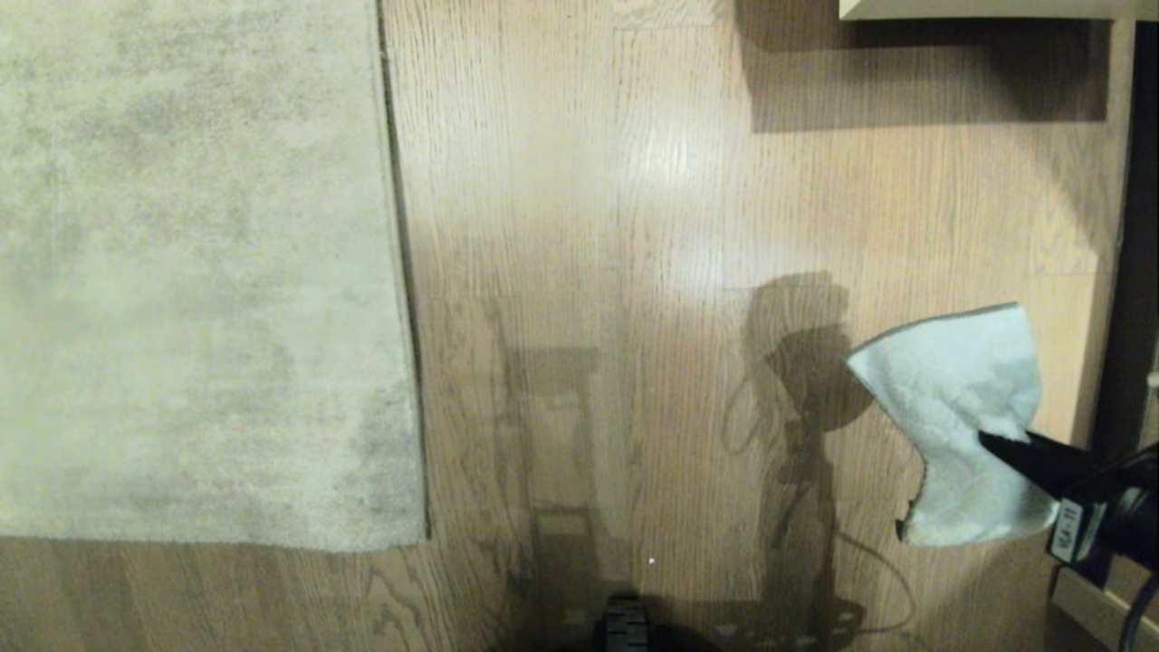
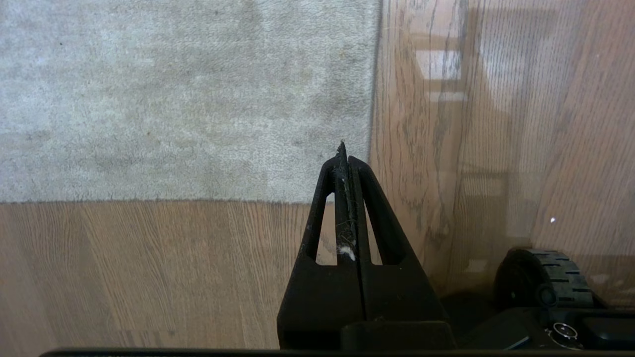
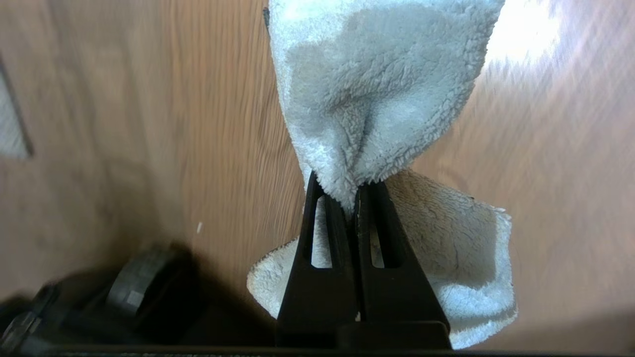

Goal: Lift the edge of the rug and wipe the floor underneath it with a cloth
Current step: Put down the rag

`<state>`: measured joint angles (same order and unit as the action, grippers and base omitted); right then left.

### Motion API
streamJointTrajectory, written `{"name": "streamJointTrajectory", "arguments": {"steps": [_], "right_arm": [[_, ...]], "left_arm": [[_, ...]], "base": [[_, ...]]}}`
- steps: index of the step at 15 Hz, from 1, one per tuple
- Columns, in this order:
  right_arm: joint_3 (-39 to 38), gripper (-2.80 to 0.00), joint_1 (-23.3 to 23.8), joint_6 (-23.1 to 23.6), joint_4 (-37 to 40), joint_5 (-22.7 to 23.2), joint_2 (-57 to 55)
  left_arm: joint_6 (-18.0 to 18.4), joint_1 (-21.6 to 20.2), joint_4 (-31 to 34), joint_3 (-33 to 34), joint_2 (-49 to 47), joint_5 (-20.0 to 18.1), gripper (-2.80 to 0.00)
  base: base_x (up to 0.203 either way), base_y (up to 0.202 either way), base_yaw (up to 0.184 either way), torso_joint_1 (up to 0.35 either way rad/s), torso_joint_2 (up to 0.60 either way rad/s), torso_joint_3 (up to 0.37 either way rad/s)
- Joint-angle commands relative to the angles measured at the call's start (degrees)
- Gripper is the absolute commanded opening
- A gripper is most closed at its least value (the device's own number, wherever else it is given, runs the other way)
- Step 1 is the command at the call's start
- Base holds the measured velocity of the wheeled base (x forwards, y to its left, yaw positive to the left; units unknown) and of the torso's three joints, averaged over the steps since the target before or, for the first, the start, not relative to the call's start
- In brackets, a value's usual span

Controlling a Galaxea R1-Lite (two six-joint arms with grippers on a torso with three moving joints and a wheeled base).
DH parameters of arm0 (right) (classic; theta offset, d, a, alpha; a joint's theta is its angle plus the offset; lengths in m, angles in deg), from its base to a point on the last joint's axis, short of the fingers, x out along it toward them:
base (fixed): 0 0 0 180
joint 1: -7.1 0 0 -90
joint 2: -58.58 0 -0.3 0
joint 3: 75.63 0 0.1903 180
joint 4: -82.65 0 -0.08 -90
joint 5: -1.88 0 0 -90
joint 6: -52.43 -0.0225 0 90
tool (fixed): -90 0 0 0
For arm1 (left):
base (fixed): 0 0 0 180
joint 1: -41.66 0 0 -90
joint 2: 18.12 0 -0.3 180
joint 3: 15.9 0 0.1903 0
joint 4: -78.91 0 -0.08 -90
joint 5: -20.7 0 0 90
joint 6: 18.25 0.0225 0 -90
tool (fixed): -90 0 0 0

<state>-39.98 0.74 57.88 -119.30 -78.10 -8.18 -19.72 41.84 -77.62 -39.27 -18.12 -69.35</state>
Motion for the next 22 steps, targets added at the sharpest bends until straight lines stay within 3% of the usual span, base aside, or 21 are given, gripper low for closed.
{"name": "streamJointTrajectory", "arguments": {"steps": [1, 3, 7, 11, 15, 16, 22], "right_arm": [[-0.12, -2.80, -0.05, -0.07, -12.32, 0.29, -12.87], [2.06, -2.80, -0.02, -0.15, -16.25, 0.42, -16.21], [7.83, -2.80, 0.37, -0.41, -17.11, 0.44, -20.50], [11.08, -2.80, 5.55, 1.47, -17.39, 0.44, -23.05], [11.85, -2.80, 6.10, 1.67, -17.44, 0.53, -23.93], [12.28, 0.00, 6.15, 1.67, -17.53, 0.53, -24.36], [12.69, 0.00, 6.80, 1.45, -17.61, 0.61, -25.62]], "left_arm": [[-0.02, -0.01, -0.01, 0.00, 0.00, -0.04, -2.80], [-0.02, -0.01, -0.01, 0.00, 0.00, -0.04, -2.80], [-0.02, -0.01, -0.01, 0.00, 0.00, 0.05, -2.80], [-0.02, -0.01, -0.01, 0.00, 0.00, 0.02, -2.80], [-0.02, -0.01, -0.01, 0.00, 0.00, -0.04, -2.80], [-0.02, -0.01, -0.01, 0.00, 0.00, 0.01, -2.80], [-0.02, -0.01, -0.01, 0.00, 0.00, -0.04, -2.80]], "base": [[0.000, 0.000, 0.000, 0.000, 0.00, 0.000], [0.000, 0.000, 0.000, 0.000, 0.00, 0.000], [0.000, 0.000, 0.000, 0.000, 0.00, 0.000], [0.000, 0.000, 0.000, 0.000, 0.00, 0.000], [0.000, 0.000, 0.000, 0.000, 0.00, 0.000], [0.000, 0.000, 0.000, 0.000, 0.00, 0.000], [0.000, 0.000, 0.000, 0.000, 0.00, 0.000]]}}
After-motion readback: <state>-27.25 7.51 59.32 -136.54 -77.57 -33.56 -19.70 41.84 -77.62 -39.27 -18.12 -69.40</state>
